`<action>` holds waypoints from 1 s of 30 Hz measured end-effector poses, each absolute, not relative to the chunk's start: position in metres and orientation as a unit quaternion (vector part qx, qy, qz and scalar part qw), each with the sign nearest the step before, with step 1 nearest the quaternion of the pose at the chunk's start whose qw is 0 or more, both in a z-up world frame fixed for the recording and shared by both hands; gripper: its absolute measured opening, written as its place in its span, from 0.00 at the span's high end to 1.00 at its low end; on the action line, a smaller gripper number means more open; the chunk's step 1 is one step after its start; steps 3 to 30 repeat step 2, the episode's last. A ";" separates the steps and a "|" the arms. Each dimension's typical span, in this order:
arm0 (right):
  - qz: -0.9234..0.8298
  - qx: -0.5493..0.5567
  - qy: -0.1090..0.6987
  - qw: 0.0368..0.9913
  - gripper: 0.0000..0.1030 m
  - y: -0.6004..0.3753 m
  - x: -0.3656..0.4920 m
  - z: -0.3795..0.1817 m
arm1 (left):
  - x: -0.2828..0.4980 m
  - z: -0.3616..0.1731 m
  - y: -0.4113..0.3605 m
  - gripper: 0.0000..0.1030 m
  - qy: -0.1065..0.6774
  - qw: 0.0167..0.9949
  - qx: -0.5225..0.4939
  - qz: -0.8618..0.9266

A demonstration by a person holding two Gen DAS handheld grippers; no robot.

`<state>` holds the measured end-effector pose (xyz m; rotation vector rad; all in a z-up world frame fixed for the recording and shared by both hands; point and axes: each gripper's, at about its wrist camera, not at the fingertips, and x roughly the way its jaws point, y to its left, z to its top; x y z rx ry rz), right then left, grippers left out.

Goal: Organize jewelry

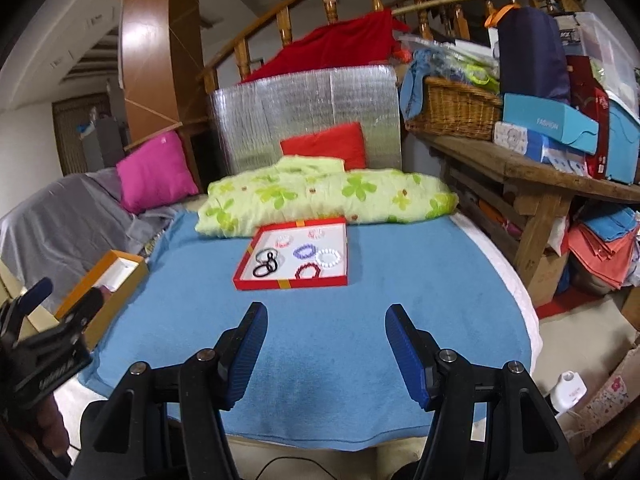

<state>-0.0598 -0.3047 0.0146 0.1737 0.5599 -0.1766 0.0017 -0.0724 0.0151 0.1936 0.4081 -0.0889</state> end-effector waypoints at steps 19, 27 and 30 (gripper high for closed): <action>-0.082 0.086 0.288 0.950 0.36 -0.302 -0.042 0.011 | 0.011 0.012 -0.069 0.07 0.204 0.973 0.098 -0.040; -0.082 0.086 0.288 0.950 0.36 -0.302 -0.042 0.011 | 0.011 0.012 -0.069 0.07 0.204 0.973 0.098 -0.040; -0.082 0.086 0.288 0.950 0.36 -0.302 -0.042 0.011 | 0.011 0.012 -0.069 0.07 0.204 0.973 0.098 -0.040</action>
